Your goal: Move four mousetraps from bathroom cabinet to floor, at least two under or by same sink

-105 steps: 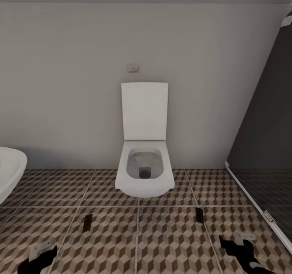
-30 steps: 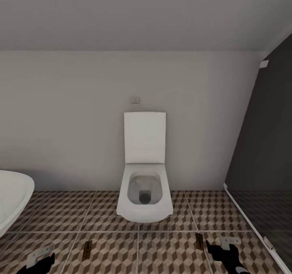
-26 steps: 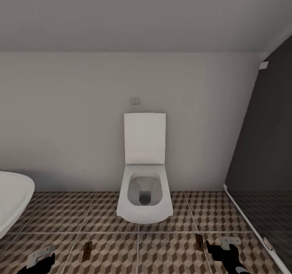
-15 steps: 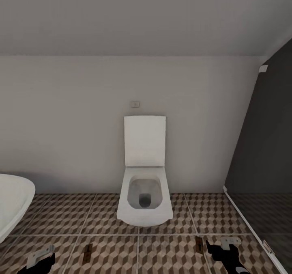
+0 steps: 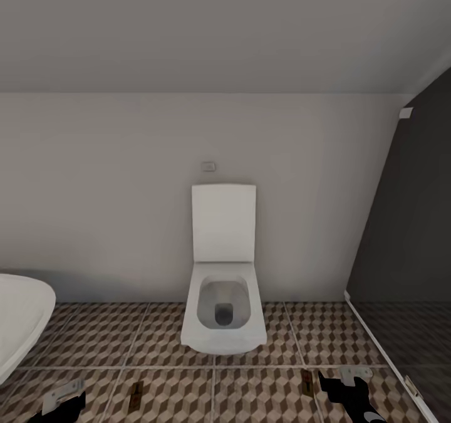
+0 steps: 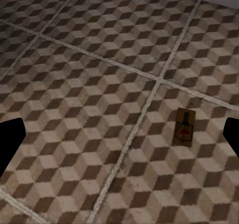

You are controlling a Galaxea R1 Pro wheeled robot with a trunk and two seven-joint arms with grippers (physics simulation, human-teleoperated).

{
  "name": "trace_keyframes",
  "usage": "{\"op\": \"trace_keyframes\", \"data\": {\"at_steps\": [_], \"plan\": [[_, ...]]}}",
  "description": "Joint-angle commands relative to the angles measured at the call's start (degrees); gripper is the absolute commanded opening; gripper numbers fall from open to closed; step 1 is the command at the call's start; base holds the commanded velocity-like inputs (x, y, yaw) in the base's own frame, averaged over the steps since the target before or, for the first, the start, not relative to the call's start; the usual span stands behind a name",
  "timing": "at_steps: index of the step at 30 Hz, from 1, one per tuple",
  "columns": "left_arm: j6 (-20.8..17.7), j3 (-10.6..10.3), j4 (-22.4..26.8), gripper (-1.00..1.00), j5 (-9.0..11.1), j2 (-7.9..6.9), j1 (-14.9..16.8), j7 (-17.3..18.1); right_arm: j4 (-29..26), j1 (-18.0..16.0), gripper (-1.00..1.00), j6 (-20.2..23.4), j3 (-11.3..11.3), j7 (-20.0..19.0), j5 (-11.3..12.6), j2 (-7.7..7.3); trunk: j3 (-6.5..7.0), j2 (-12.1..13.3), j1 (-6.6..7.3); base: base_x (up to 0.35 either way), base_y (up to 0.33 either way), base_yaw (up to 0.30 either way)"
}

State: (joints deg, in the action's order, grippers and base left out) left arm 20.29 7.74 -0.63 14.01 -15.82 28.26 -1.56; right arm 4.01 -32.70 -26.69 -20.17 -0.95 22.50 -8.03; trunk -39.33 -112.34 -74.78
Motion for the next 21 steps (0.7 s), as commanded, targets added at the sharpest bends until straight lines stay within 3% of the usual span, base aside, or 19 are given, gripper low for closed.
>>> {"op": "trace_keyframes", "data": {"at_steps": [1,21], "plan": [[0.2,0.4,-0.1,1.00,-0.2,0.00,0.0,0.0,0.2,-0.1,1.00,-0.3,-0.5,-0.1,0.4,0.03,0.13,0.4,0.23,0.000,0.000,0.000],[0.2,0.4,-0.1,1.00,-0.2,0.01,0.0,0.0,0.2,-0.1,1.00,-0.3,-0.5,-0.1,0.4,0.03,3.72,8.4,4.63,0.000,0.000,0.000]]}}
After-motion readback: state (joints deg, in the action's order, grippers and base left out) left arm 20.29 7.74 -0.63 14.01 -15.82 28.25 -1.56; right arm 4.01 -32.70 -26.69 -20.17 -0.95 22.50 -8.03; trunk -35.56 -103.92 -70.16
